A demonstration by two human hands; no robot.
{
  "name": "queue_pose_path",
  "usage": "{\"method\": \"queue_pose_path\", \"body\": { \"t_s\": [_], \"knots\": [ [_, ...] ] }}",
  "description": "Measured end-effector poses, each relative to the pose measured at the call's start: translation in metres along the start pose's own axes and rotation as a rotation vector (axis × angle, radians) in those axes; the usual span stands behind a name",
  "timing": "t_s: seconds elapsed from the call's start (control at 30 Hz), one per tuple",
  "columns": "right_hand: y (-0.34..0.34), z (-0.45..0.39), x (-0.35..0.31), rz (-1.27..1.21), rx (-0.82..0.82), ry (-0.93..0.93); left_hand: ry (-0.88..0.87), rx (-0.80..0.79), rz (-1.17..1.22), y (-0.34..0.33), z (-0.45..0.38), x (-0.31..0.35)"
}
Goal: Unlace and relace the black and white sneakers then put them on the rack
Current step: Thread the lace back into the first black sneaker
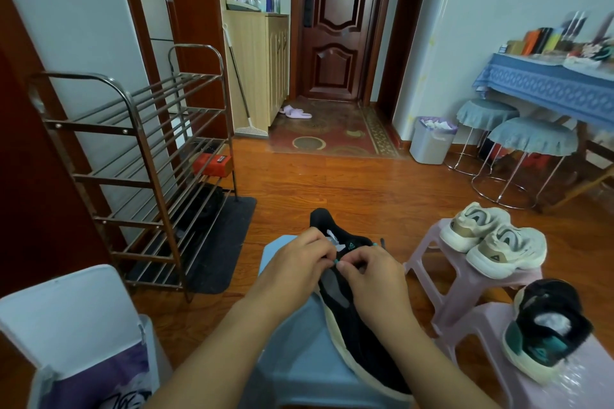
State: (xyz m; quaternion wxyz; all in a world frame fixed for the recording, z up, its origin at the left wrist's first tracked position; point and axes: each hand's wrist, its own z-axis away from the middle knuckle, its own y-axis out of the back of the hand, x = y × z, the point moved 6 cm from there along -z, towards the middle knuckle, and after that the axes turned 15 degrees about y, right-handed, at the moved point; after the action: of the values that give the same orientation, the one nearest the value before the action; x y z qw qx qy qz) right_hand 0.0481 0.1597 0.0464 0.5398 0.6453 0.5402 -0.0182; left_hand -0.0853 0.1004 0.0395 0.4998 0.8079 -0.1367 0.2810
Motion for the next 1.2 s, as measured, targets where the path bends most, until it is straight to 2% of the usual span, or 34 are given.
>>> {"method": "queue_pose_path", "body": {
  "t_s": [0.1,0.17,0.2,0.23,0.27,0.33,0.37,0.4,0.43,0.5,0.53,0.6,0.63,0.67,0.73,0.8,0.93,1.0,1.13,1.2],
  "knots": [
    [-0.002,0.002,-0.002,0.047,-0.037,0.022,0.028,-0.052,-0.104,0.005,0.004,0.000],
    [-0.001,0.001,0.000,0.049,-0.047,0.023,0.251,0.046,-0.160,0.026,0.002,-0.018],
    [0.001,0.000,0.001,0.042,-0.059,0.025,0.440,0.170,-0.131,0.044,0.002,-0.038],
    [0.001,0.000,0.002,0.037,-0.084,0.033,0.660,0.345,-0.019,0.064,0.008,-0.065],
    [0.002,0.001,0.003,0.028,-0.116,0.046,0.887,0.548,0.213,0.083,0.020,-0.097],
    [0.003,0.004,0.001,-0.005,-0.145,0.106,1.228,0.869,0.905,0.094,0.054,-0.149],
    [0.009,0.005,-0.002,-0.008,-0.106,0.168,1.300,0.923,1.179,0.089,0.067,-0.164],
    [0.018,0.005,-0.007,0.015,-0.026,0.237,1.356,0.899,1.297,0.081,0.074,-0.172],
    [0.030,0.005,-0.011,0.052,0.084,0.294,1.406,0.820,1.296,0.072,0.076,-0.173],
    [0.055,0.001,-0.008,0.050,0.283,0.259,1.414,0.659,1.069,0.059,0.069,-0.165],
    [0.064,-0.001,0.002,0.010,0.336,0.168,1.366,0.585,0.836,0.058,0.061,-0.153],
    [0.064,-0.005,0.036,-0.033,0.264,-0.110,1.117,0.384,0.239,0.059,0.035,-0.111],
    [0.057,-0.003,0.052,-0.075,0.162,-0.249,0.971,0.255,0.079,0.050,0.023,-0.087],
    [0.048,0.000,0.065,-0.170,0.064,-0.364,0.883,0.131,0.029,0.037,0.018,-0.065],
    [0.033,0.009,0.071,-0.369,-0.096,-0.490,0.895,-0.130,0.231,0.004,0.020,-0.033],
    [0.026,0.011,0.069,-0.333,-0.212,-0.446,0.956,-0.244,0.428,-0.021,0.022,-0.015],
    [0.020,0.014,0.064,-0.256,-0.296,-0.391,1.037,-0.122,0.712,-0.031,0.018,-0.015],
    [0.010,0.021,0.060,-0.211,-0.418,-0.375,1.025,-0.061,0.851,-0.028,0.015,-0.019],
    [-0.012,0.040,0.052,0.150,-0.710,-0.233,0.964,0.172,0.863,-0.006,0.013,-0.028],
    [-0.019,0.045,0.050,0.241,-0.750,-0.177,0.980,0.261,0.919,0.003,0.017,-0.033]
  ]
}}
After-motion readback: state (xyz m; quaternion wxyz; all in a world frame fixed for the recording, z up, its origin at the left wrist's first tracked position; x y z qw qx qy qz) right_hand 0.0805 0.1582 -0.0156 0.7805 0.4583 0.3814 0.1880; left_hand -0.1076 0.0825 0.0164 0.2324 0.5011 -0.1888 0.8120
